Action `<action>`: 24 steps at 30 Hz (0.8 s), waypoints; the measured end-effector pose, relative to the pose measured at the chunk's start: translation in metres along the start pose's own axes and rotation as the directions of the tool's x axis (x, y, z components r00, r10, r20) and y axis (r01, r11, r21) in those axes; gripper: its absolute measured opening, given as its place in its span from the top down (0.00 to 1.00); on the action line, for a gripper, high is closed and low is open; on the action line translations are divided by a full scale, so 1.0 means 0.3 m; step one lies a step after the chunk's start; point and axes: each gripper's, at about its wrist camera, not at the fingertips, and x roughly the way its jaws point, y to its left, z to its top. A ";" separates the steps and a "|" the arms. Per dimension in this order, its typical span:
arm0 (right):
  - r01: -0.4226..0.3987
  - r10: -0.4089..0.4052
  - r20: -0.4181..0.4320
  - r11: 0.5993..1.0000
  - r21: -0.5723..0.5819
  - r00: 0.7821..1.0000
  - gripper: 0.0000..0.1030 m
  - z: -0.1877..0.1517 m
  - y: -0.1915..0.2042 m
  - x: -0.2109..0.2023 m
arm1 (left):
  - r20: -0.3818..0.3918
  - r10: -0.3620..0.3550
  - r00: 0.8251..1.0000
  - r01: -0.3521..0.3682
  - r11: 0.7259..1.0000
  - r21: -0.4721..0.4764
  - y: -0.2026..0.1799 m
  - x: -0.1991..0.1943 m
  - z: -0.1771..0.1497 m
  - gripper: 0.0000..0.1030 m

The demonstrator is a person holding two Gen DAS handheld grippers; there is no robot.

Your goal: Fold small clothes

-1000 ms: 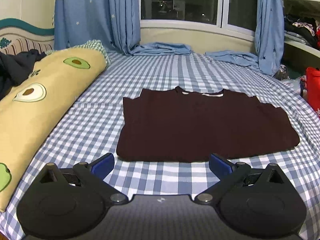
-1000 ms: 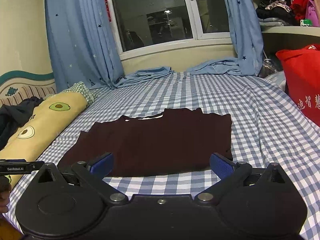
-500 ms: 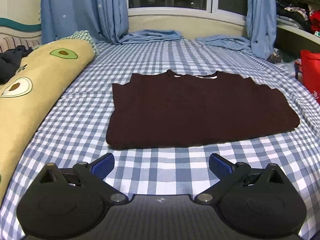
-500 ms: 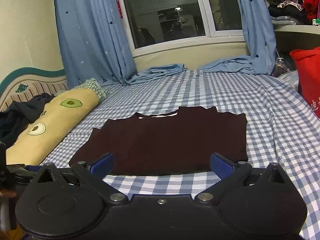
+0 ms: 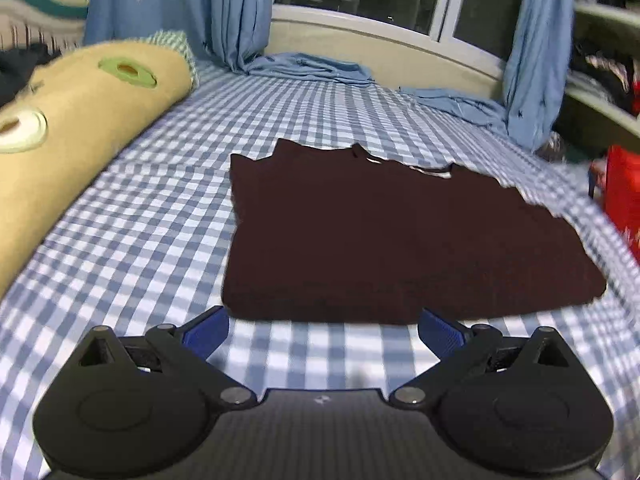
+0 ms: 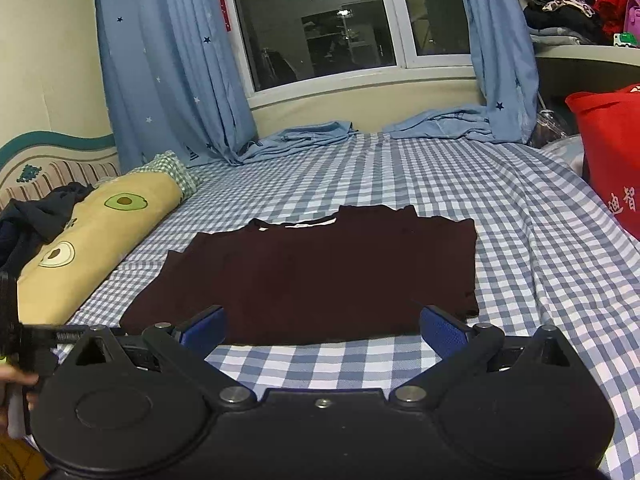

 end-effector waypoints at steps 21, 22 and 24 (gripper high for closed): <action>0.068 -0.067 0.017 0.993 -0.100 0.998 0.01 0.030 0.072 0.038 | -0.013 -0.375 0.927 0.333 0.839 -0.430 0.407 0.523 0.164 0.04; 0.074 -0.073 0.014 0.991 -0.114 0.997 0.01 0.032 0.081 0.046 | -0.009 -0.389 0.921 0.346 0.831 -0.435 0.406 0.535 0.171 0.04; 0.084 -0.083 0.012 0.986 -0.141 0.996 0.01 0.037 0.098 0.058 | -0.012 -0.415 0.910 0.367 0.818 -0.443 0.396 0.573 0.189 0.04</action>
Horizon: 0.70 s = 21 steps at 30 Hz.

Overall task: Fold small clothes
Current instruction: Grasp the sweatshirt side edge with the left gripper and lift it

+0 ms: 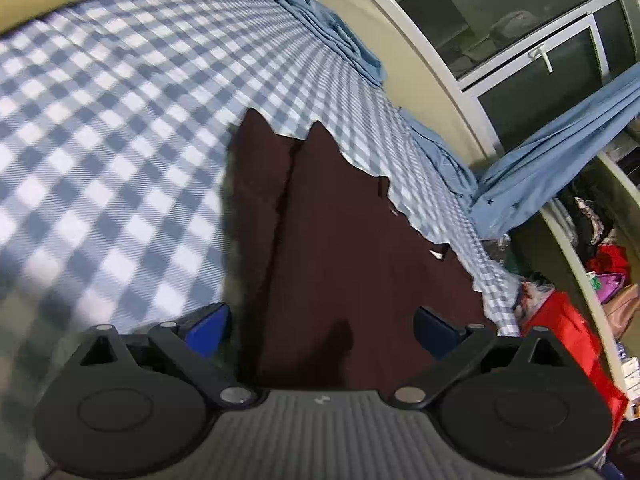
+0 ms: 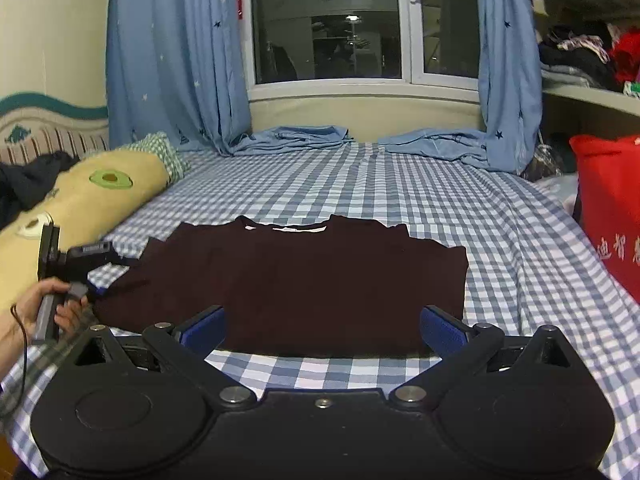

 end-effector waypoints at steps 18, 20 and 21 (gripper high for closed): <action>0.009 -0.012 0.042 0.998 0.068 0.999 0.01 -0.007 -0.079 -0.011 | 0.043 0.134 0.990 -0.137 0.986 0.093 -0.210 0.023 0.042 0.90; -0.001 -0.003 0.050 0.996 0.084 0.999 0.01 -0.026 -0.105 -0.027 | 0.058 0.137 0.989 -0.143 0.981 0.130 -0.298 0.002 0.046 0.91; -0.001 -0.003 0.052 0.996 0.093 0.999 0.01 -0.037 -0.120 -0.034 | 0.065 0.131 0.989 -0.139 0.980 0.141 -0.343 -0.008 0.051 0.91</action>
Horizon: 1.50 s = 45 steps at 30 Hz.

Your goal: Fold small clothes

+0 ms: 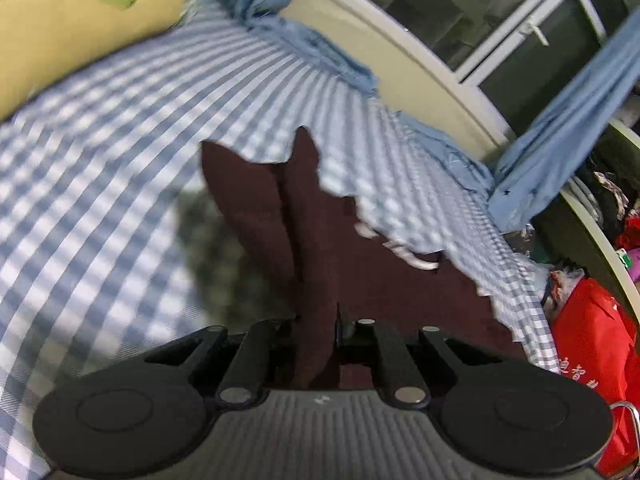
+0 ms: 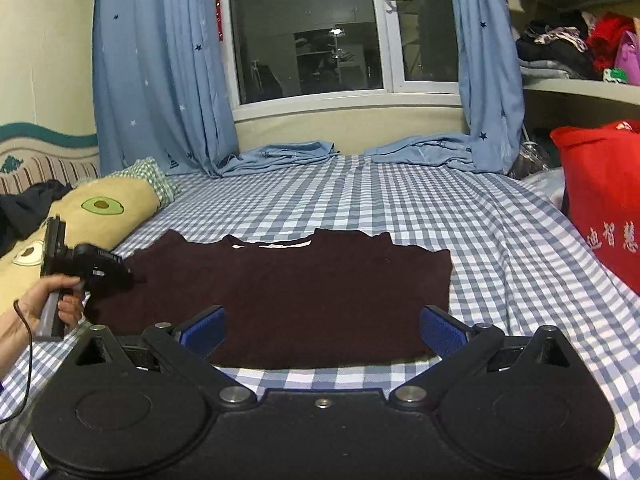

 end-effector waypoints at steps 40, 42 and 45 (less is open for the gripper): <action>0.072 -0.066 -0.032 0.944 0.322 0.997 0.01 -0.330 -0.644 -0.258 | -0.033 0.025 0.999 0.006 0.711 0.703 -1.313 0.240 -0.395 0.01; 0.050 -0.040 -0.040 0.960 0.274 0.998 0.01 -0.304 -0.621 -0.224 | 0.040 0.103 0.994 -0.099 0.664 0.741 -1.201 0.143 -0.400 0.01; -0.007 0.015 -0.041 0.982 0.190 0.999 0.03 -0.235 -0.583 -0.133 | 0.078 0.234 0.969 -0.213 0.638 0.740 -0.968 0.085 -0.448 0.01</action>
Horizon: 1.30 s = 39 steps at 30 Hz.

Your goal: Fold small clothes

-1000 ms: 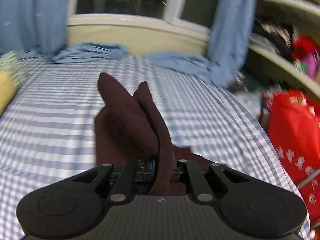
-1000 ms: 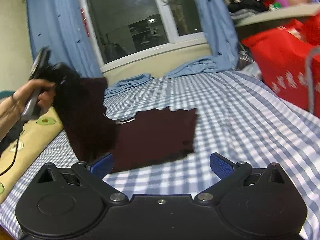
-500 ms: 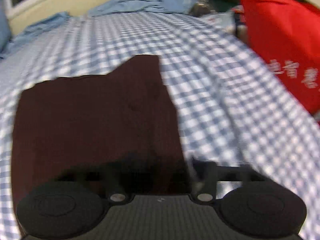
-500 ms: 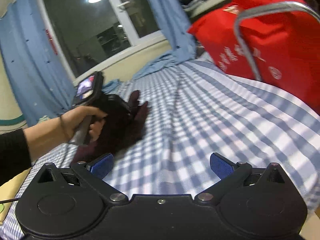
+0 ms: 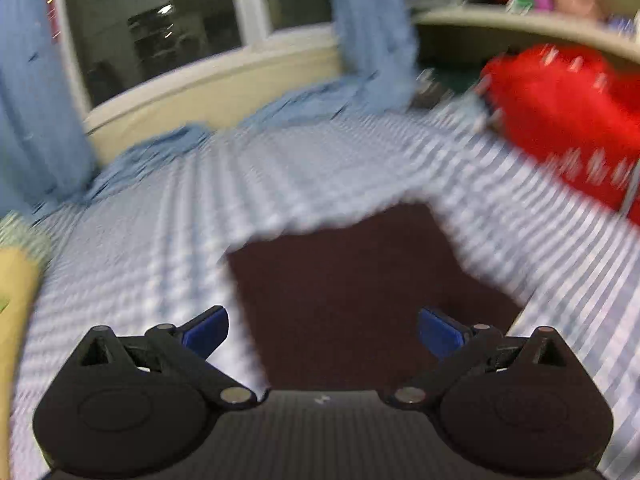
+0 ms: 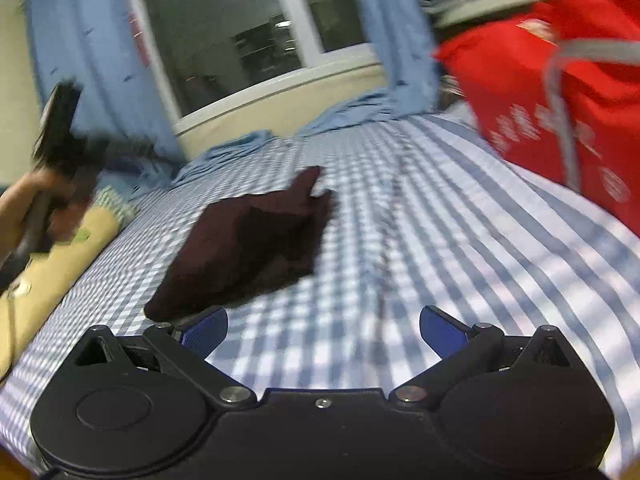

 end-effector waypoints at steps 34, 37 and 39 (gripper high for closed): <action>-0.170 0.211 -0.361 0.975 0.142 0.909 0.65 0.145 -0.134 0.696 | -0.094 0.055 0.994 -0.069 0.987 -0.148 0.092 0.033 -0.448 0.01; -0.230 0.274 -0.275 0.956 0.180 0.922 0.44 0.233 -0.167 0.675 | -0.071 0.051 0.996 -0.060 0.989 -0.133 0.071 0.009 -0.426 0.01; -0.228 0.259 -0.223 0.961 0.157 0.940 0.39 0.320 -0.178 0.691 | -0.048 0.039 0.998 -0.045 0.991 -0.127 0.060 -0.015 -0.402 0.01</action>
